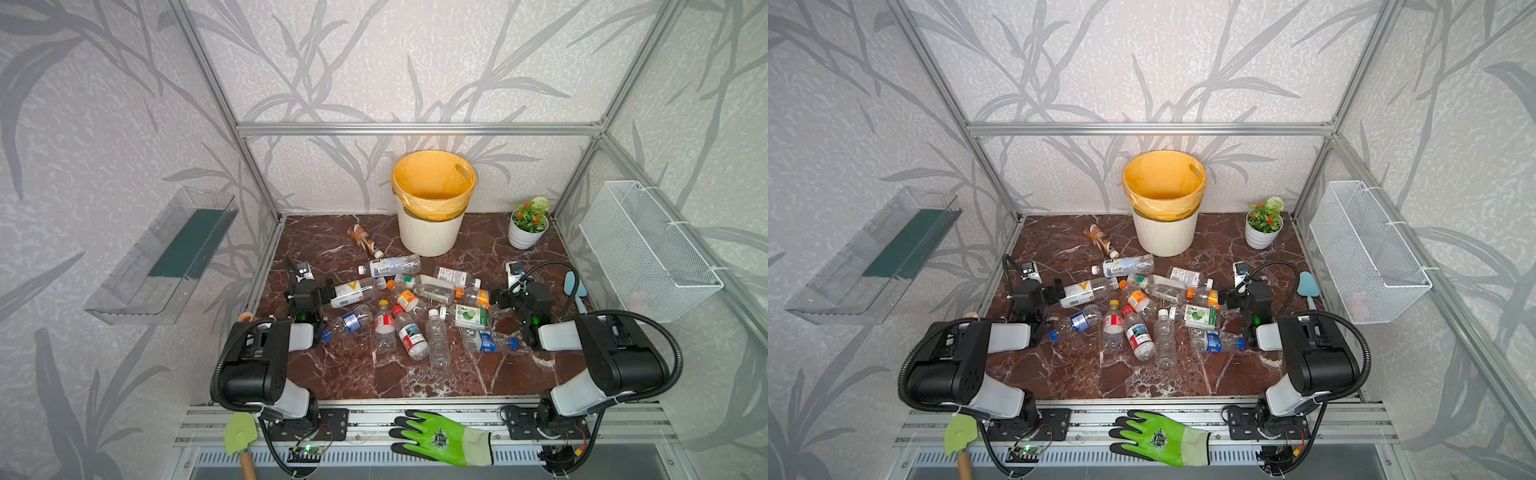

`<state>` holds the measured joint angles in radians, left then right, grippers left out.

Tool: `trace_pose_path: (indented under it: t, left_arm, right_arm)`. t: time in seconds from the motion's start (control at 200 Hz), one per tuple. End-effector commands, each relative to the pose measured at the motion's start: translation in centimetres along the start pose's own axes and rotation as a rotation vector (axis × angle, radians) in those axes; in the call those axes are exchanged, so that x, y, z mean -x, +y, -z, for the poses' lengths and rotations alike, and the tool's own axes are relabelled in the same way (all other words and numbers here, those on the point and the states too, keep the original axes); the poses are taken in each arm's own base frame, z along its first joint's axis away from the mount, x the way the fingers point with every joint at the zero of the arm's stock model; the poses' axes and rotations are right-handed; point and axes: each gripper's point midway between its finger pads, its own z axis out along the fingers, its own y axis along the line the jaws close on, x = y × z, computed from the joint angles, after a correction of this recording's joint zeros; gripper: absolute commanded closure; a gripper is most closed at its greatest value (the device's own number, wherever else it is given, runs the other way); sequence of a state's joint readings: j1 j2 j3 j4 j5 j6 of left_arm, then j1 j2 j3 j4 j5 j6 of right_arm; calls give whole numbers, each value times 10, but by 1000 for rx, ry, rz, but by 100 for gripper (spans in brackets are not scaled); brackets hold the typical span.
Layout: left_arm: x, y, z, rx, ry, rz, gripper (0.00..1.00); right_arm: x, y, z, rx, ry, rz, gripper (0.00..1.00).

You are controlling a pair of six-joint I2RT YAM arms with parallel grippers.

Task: Throw the plastic bottles in the bin
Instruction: 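Reach the left gripper toward the brown coffee bottle near the bin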

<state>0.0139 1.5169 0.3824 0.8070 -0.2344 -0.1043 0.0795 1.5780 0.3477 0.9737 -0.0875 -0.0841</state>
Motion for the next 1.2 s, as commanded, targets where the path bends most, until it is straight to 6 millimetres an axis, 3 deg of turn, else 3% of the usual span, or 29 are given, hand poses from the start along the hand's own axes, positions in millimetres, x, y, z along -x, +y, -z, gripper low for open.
trace_pose_path:
  t: [0.0, 0.835, 0.905, 1.02, 1.195]
  left_arm:
    - [9, -1, -1, 5, -23, -12, 1]
    - [10, 0, -1, 6, -28, -8, 1]
    - [27, 13, 0, 93, -44, 25, 1]
    - [54, 22, 10, 159, 120, 63, 2]
    - [112, -9, 15, 10, 133, 159, 7]
  right_arm:
    - [10, 0, -4, 1, -26, 16, 1]
    - [11, -4, -4, 5, -26, -13, 1]
    - [17, -11, 2, -41, -48, -29, 0]
    - [30, -25, 22, -121, -56, -70, 0]
    - [46, -13, 36, -53, 36, -138, 3]
